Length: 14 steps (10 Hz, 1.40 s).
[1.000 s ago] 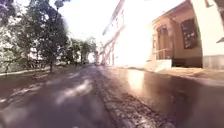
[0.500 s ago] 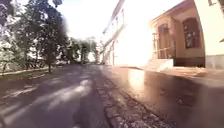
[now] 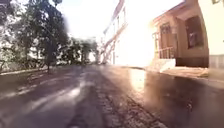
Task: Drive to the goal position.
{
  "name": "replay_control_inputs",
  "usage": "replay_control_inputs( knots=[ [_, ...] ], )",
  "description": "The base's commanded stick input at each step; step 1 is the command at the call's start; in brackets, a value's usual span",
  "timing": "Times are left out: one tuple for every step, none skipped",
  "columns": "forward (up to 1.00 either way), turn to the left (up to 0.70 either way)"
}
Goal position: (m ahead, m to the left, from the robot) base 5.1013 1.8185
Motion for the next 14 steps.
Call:
replay_control_inputs(
  knots=[
    [0.5,0.0],
    [0.5,0.0],
    [0.5,0.0],
    [0.5,0.0],
    [0.5,0.0],
    [0.5,0.0],
    [0.5,0.0],
    [0.5,0.0],
    [0.5,0.0],
    [0.5,0.0],
    [0.5,0.0],
    [0.5,0.0],
    [0.5,0.0],
    [0.5,0.0]
  ],
)
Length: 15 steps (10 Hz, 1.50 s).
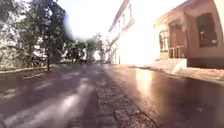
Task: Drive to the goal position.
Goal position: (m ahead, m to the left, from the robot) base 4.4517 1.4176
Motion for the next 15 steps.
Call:
replay_control_inputs(
  knots=[
    [0.5,0.0],
    [0.5,0.0],
    [0.5,0.0],
    [0.5,0.0],
    [0.5,0.0],
    [0.5,0.0],
    [0.5,0.0],
    [0.5,0.0],
    [0.5,0.0],
    [0.5,0.29],
    [0.5,0.5],
    [0.5,0.5],
    [0.5,0.5],
    [0.5,0.5],
    [0.5,0.5]
  ],
)
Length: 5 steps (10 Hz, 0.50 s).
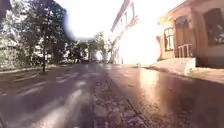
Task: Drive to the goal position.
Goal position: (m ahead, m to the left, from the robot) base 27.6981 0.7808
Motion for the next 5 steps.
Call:
replay_control_inputs(
  knots=[
    [0.5,0.5],
    [0.5,0.5],
    [0.5,0.0],
    [0.5,0.0],
    [0.5,0.0]
  ],
)
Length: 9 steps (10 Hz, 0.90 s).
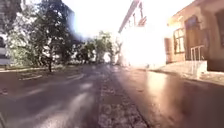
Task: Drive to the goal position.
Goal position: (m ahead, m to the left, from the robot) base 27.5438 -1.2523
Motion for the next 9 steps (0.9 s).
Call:
replay_control_inputs(
  knots=[
    [0.5,0.0],
    [0.5,0.0],
    [0.5,0.0],
    [0.5,0.0],
    [0.5,0.0],
    [0.5,0.0],
    [0.5,0.0],
    [0.5,0.0],
    [0.5,0.0]
  ],
)
